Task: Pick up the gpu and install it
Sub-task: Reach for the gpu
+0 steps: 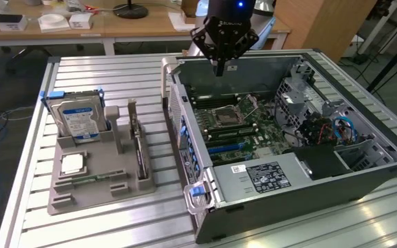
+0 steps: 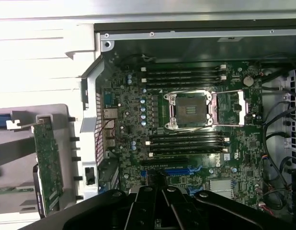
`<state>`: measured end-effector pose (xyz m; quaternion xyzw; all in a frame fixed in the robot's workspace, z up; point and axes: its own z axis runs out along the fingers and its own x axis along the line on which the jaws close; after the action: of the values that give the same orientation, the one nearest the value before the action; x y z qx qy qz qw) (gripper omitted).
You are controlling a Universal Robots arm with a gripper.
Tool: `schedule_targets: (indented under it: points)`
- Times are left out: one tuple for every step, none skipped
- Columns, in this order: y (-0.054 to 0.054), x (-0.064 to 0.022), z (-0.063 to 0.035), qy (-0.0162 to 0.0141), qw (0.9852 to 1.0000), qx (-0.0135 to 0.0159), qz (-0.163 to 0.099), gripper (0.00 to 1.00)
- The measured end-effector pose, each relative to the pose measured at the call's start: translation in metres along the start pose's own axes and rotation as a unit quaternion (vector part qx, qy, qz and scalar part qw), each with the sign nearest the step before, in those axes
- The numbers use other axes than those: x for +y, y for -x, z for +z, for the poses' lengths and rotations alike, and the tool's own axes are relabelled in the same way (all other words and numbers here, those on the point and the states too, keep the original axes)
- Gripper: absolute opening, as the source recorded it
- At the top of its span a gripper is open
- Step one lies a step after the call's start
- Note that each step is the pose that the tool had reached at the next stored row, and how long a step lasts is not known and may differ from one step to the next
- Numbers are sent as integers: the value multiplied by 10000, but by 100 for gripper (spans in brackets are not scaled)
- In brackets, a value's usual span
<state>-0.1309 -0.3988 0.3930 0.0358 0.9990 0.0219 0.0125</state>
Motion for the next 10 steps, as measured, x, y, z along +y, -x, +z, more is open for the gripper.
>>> schedule_targets:
  points:
    - [-6,0,0,0,10000,0,0,11]
    - [-12,-1,0,0,10000,0,0,11]
    - [-18,-1,0,0,10000,0,0,11]
    - [-24,-2,0,0,10000,0,0,11]
    - [-29,-2,0,0,10000,0,0,11]
    - [-36,-3,1,0,10000,0,0,11]
    - [-43,-3,1,0,10000,0,0,11]
    - [-49,-4,1,0,10000,0,0,11]
    - [-55,-4,1,0,10000,0,0,11]
    - [-62,-5,1,0,10000,0,0,11]
